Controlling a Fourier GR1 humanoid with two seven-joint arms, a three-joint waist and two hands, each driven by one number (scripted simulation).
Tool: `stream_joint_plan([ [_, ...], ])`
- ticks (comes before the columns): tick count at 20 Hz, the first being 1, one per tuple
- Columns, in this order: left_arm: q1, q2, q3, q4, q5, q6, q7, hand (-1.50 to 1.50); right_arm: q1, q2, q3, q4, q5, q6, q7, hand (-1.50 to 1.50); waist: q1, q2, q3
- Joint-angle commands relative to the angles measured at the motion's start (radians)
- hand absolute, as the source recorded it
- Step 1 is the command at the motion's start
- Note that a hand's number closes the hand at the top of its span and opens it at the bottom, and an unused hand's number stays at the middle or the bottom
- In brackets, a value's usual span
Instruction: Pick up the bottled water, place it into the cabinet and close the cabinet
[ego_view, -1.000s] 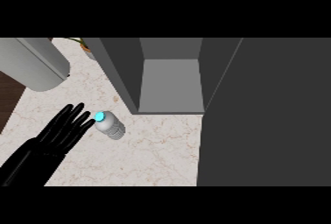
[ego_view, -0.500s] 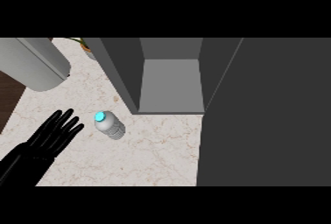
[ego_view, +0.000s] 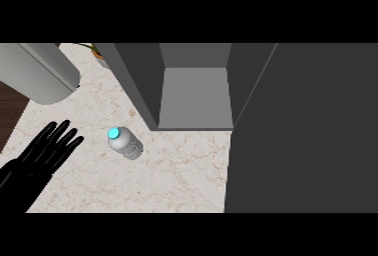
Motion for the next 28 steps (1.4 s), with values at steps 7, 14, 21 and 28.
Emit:
stream_joint_plan([
  [7,-0.149,0.001,0.048,0.214,-0.125,-0.021,-0.079,-1.50,-0.037,-0.019,-0.025,0.042,-0.010,0.016,-0.031,-1.50,-0.001,0.001,0.000],
  [14,-0.260,-0.014,0.056,0.519,-0.369,-0.078,-0.331,-1.50,0.035,-0.004,0.058,0.028,0.043,0.030,-0.075,-1.50,-0.009,0.003,-0.001],
  [21,-0.338,-0.006,0.033,0.696,-0.481,-0.065,-0.441,-1.50,0.049,-0.005,0.076,-0.003,0.057,0.000,-0.061,-1.50,-0.005,0.002,-0.001],
  [28,-0.436,0.017,0.051,1.040,-0.568,-0.073,-0.635,-1.50,0.072,-0.040,0.033,-0.013,-0.008,0.040,-0.092,-1.50,-0.012,0.004,-0.001],
])
